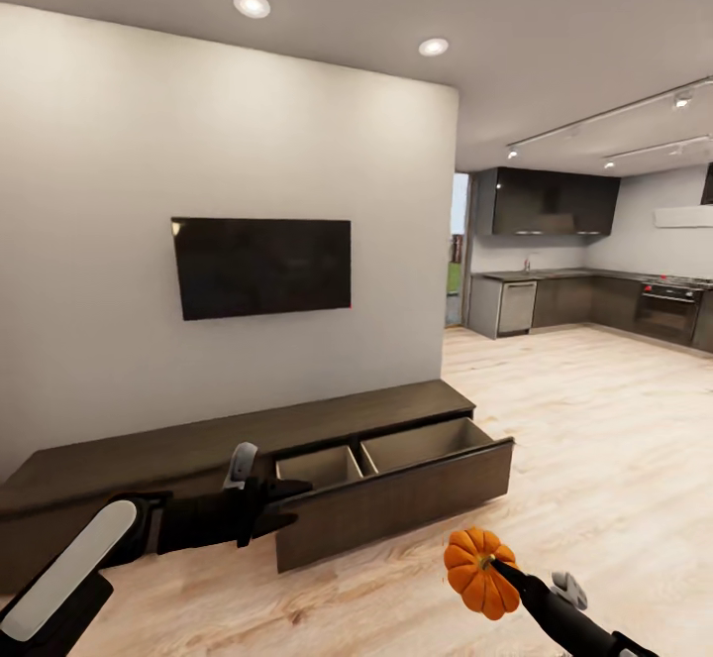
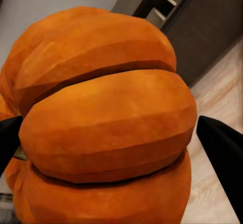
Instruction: Place each of the two pumpkins and all three candles from the living room inside a cabinet in the living room (use any cabinet), then make sure every cabinet is closed, and position the cauldron so it is next to a table in the living room.
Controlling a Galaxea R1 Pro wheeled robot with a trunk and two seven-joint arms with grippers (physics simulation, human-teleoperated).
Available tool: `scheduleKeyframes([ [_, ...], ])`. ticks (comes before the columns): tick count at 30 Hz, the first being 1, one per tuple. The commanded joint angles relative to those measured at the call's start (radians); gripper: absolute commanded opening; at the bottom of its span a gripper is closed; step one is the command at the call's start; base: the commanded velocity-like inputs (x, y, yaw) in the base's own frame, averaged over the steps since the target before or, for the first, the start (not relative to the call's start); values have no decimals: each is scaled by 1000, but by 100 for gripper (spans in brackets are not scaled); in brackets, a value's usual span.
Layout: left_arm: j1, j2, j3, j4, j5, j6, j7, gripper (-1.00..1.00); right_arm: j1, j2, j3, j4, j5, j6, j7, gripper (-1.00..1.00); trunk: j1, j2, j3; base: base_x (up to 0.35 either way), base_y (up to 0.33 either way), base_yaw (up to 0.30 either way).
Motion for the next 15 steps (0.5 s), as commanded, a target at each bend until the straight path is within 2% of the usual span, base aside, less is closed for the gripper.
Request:
scheduleKeyframes([
  [1,-1,1,-1,-1,7,1,6,100,-2,0,-4,3,-12,10,5,-100,-4,6,3,0,0,-236],
  [10,-1,3,-2,-5,7,2,0,100,-2,0,-4,3,-12,10,5,-100,-8,13,16,-6,0,-236],
  [15,-1,2,-2,-5,8,2,-1,100,-2,0,-4,3,-12,10,5,-100,-8,13,22,-204,0,-236],
])
